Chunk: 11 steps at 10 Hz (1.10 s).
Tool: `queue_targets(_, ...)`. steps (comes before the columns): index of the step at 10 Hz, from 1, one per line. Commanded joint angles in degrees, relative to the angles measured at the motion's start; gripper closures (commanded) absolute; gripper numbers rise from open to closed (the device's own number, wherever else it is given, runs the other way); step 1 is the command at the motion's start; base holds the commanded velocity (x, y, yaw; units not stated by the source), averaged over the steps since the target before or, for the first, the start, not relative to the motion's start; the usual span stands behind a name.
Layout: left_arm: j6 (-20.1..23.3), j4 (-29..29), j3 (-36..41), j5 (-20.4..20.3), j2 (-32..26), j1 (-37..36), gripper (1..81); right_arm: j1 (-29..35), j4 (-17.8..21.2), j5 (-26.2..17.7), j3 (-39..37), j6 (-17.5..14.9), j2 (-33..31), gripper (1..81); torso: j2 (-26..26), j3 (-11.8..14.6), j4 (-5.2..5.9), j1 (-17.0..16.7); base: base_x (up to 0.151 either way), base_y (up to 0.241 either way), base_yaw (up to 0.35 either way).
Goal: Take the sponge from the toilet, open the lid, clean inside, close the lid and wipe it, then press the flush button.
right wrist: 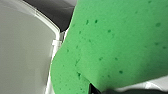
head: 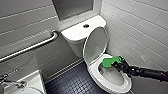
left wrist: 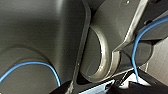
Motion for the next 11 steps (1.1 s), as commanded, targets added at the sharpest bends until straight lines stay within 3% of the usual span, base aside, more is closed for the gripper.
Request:
queue_targets(1, 0.19, -0.32, 0.40, 5.41, -0.72, 2.39, 1.0, 7.61, 1.79, -12.52, -10.77, -0.31, 4.29, 81.1, 0.00, 0.00, 0.00, 0.00, 0.000, 0.000, 0.000)
queue_targets(3, 0.19, -0.32, 0.05, 5.41, -0.54, 2.39, 1.0, 7.44, 3.20, -20.08, -20.27, -0.31, 7.37, 81.1, 0.00, 0.00, 0.00, 0.00, 0.000, 0.000, 0.000)
queue_targets(5, 0.19, 0.21, 0.05, 5.41, 0.07, 2.39, 1.0, 7.09, 3.20, -20.87, -20.36, -0.14, 6.49, 81.1, 0.00, 0.00, 0.00, 0.00, 0.000, 0.000, 0.000)
queue_targets(6, 0.19, 0.30, 0.05, 5.41, 0.07, 2.48, 1.0, 6.13, 3.03, -20.17, -16.53, 0.04, 4.22, 81.1, 0.00, 0.00, 0.00, 0.00, 0.000, 0.000, 0.000)
queue_targets(7, 0.28, 0.30, 0.05, 5.41, 0.15, 2.39, 1.0, 5.07, 2.76, -15.76, -11.36, 0.04, 1.51, 81.1, 0.00, 0.00, 0.00, 0.00, 0.000, 0.000, 0.000)
queue_targets(8, 0.28, 0.39, 0.05, 5.41, 0.16, 2.47, 1.0, 4.02, 2.24, -7.22, -3.88, 0.12, -1.66, 81.1, 0.00, 0.00, 0.00, 0.00, 0.000, 0.000, 0.000)
queue_targets(9, 0.28, 0.39, 0.05, 5.41, 0.25, 2.39, 1.0, 2.79, 0.48, -3.64, 1.00, 0.13, -4.14, 81.1, 0.00, 0.00, 0.00, 0.00, 0.000, 0.000, 0.000)
queue_targets(11, 0.28, 0.48, 0.05, 5.41, 0.33, 2.47, 1.0, -0.12, -2.51, -3.29, 3.81, 1.97, -8.36, 81.1, 0.00, 0.00, 0.00, 0.00, 0.000, 0.000, 0.000)
